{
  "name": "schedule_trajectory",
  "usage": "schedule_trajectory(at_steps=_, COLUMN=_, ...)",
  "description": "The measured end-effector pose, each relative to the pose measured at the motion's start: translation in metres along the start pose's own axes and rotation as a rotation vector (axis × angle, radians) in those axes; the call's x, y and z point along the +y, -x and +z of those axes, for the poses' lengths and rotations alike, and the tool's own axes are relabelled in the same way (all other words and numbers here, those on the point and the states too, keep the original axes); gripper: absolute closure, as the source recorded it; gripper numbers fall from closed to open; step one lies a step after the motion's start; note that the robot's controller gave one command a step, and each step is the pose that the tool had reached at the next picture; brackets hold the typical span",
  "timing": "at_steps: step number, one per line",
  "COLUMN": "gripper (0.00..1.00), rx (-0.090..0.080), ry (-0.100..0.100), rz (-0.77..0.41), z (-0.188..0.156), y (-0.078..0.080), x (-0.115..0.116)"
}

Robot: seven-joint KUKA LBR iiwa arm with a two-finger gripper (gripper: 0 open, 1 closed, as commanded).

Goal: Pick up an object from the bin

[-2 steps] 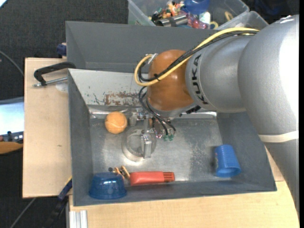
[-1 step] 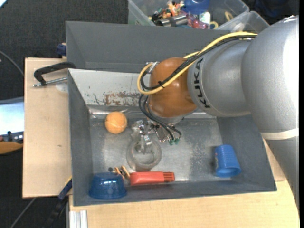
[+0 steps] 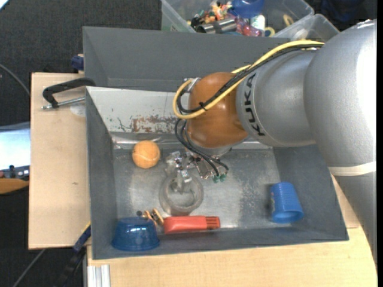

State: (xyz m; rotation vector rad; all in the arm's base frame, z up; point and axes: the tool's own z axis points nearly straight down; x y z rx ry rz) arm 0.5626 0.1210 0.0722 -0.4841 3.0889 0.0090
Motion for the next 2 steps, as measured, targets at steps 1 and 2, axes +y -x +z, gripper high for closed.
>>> schedule_trajectory(at_steps=1, gripper=1.00, rx=0.002, ry=0.000, rz=0.000, z=-0.002, y=-0.001, x=0.000)
schedule_trajectory(at_steps=2, gripper=1.00, rx=0.009, ry=0.001, rz=-0.001, z=-0.020, y=-0.003, x=0.001)
